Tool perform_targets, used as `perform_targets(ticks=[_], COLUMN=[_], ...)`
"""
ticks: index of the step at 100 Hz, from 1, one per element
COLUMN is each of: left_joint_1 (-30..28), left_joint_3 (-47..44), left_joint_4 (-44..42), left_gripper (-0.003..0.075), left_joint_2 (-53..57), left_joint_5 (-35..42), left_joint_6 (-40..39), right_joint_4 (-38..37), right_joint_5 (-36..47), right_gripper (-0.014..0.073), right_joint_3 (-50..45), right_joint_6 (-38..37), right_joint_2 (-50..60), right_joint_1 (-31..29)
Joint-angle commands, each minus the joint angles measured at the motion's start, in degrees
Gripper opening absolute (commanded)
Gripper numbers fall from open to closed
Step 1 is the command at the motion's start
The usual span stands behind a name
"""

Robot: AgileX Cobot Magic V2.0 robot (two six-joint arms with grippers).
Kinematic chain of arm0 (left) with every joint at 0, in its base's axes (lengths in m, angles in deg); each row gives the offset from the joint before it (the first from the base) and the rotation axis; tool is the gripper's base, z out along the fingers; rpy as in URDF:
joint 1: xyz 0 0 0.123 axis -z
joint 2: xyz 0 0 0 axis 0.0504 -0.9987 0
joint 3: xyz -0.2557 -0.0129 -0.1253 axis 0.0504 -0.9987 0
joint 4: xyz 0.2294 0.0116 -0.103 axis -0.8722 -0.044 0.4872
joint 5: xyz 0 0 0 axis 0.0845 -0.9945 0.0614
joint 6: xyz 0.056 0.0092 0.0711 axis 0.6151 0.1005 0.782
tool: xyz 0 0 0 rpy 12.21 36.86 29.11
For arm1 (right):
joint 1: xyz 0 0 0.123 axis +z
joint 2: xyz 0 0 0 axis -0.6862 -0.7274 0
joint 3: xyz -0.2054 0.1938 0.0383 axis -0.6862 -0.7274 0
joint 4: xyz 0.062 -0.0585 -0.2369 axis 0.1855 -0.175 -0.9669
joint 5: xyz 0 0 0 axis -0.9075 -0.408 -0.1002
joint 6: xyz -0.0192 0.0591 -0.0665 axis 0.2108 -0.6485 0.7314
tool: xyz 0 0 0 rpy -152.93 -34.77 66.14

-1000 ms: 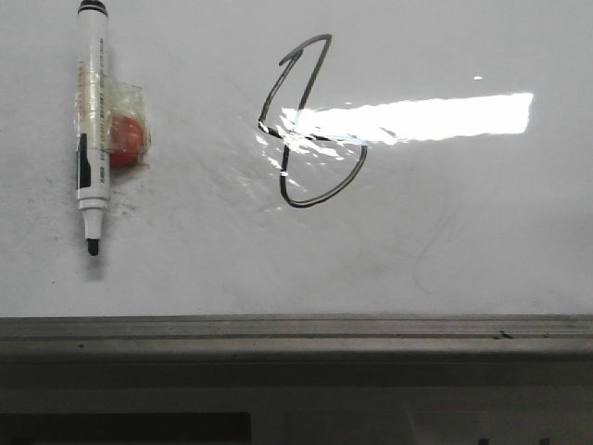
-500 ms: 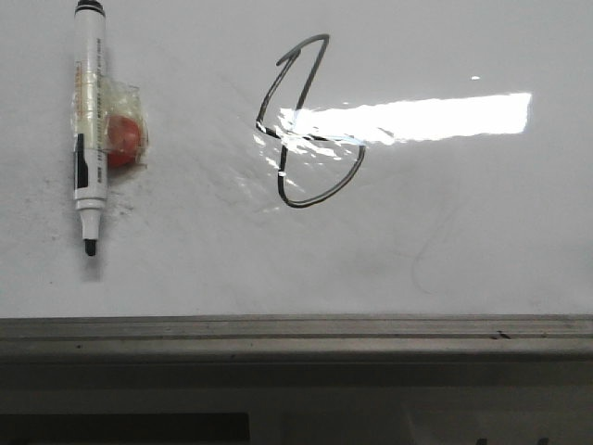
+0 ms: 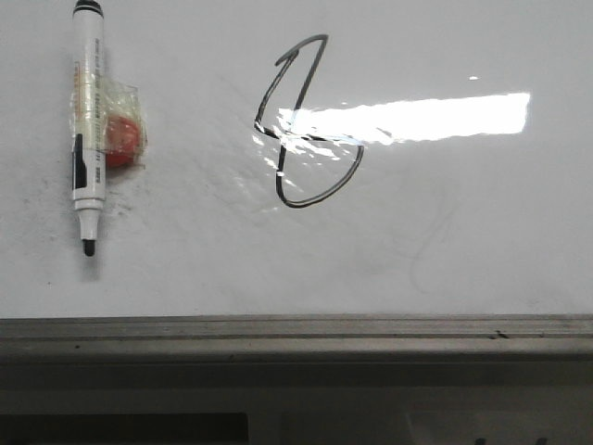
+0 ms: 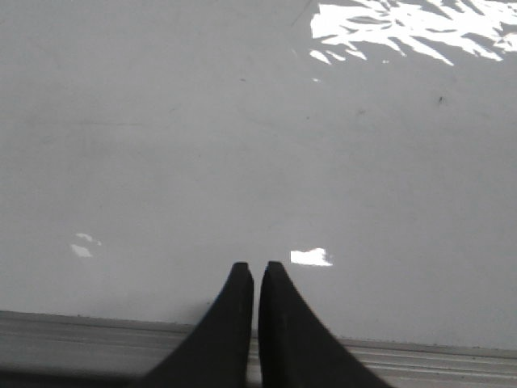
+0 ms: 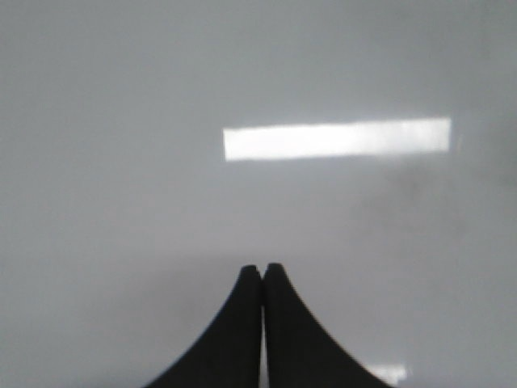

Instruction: Write number 8 on whiteboard

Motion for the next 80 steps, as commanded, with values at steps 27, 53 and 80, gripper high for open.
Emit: perform_targets(ticks=[27, 53, 80], left_joint_1=[-0.18, -0.18, -0.18], left_joint_3=[-1.80, -1.80, -1.80], left_joint_4=[0.96, 0.96, 0.96], left_gripper=[-0.0020, -0.0020, -0.0020], left_joint_2=[1.79, 1.79, 1.79], left_joint_5=[2.85, 2.85, 2.85], left_joint_6=[0.13, 0.13, 0.13], right_joint_4=[1.28, 1.28, 1.28], right_joint_5=[-12.69, -12.69, -12.58], right_gripper=[-0.0064, -0.0064, -0.0064], right_joint_3=[-0.75, -0.75, -0.75], right_joint_6=[2.59, 2.80, 2.80], right_joint_2=[1.51, 1.51, 1.51], right_joint_1=[-4.99, -4.99, -4.99])
